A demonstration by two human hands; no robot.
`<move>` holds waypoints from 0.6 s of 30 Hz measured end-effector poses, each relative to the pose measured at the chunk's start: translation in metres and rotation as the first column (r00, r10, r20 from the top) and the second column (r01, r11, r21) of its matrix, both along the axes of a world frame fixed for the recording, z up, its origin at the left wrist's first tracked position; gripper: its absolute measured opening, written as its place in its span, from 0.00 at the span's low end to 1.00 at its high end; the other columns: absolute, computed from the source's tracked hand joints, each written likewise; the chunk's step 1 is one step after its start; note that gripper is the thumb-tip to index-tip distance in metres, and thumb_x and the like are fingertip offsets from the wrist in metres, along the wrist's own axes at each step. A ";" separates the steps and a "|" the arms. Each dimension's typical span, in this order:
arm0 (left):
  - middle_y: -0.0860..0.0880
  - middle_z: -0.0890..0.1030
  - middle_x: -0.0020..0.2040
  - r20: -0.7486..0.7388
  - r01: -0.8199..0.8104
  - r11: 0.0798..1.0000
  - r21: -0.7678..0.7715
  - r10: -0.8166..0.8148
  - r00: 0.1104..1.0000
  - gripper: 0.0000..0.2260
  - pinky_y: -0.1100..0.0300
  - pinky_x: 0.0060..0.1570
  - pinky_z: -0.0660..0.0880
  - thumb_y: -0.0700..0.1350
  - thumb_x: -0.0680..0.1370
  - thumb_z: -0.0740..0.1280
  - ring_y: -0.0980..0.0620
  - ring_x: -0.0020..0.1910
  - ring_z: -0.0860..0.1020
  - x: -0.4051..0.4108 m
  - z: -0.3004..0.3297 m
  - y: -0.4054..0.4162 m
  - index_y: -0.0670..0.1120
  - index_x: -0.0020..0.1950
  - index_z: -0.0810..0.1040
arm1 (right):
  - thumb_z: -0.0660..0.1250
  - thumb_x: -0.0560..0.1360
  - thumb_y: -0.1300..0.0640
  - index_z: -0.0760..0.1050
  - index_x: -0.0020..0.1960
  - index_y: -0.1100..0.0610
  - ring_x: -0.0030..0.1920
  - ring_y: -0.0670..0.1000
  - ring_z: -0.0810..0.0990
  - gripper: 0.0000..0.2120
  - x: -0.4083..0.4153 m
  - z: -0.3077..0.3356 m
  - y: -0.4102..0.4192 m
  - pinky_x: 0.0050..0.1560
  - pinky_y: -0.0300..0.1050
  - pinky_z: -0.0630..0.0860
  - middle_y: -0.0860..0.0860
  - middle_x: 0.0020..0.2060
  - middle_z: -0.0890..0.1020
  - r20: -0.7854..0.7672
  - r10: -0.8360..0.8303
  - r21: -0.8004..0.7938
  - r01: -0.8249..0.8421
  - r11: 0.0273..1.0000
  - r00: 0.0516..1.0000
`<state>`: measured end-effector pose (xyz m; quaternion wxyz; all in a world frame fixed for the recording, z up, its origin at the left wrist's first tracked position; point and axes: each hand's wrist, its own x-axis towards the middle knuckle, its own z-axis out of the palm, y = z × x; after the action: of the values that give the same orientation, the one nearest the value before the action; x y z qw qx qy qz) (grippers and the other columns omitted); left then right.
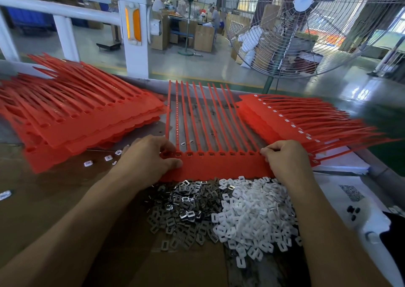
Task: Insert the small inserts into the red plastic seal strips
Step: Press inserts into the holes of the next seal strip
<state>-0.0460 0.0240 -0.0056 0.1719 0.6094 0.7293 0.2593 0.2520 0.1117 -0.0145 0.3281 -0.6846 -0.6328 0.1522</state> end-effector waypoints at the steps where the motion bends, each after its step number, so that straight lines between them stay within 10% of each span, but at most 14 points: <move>1: 0.57 0.80 0.54 0.000 0.000 1.000 0.001 0.000 1.000 0.16 0.44 0.64 0.72 0.60 0.72 0.75 0.51 0.57 0.76 0.000 0.000 0.000 0.59 0.58 0.82 | 0.71 0.79 0.55 0.86 0.45 0.55 0.40 0.54 0.83 0.07 0.000 0.000 0.000 0.45 0.50 0.79 0.52 0.37 0.85 0.002 -0.001 -0.002 0.001 1.000 1.000; 18: 0.56 0.79 0.56 -0.019 0.000 1.000 -0.008 0.000 1.000 0.16 0.44 0.65 0.71 0.60 0.73 0.75 0.51 0.58 0.76 0.001 0.000 0.000 0.60 0.58 0.81 | 0.73 0.77 0.52 0.87 0.46 0.51 0.44 0.53 0.83 0.05 -0.004 -0.008 0.004 0.46 0.49 0.79 0.48 0.39 0.86 0.112 -0.057 0.054 0.051 0.997 0.992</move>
<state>-0.0454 0.0245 -0.0057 0.1675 0.6110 0.7320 0.2507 0.2485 0.1158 -0.0220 0.3128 -0.7004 -0.6355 0.0880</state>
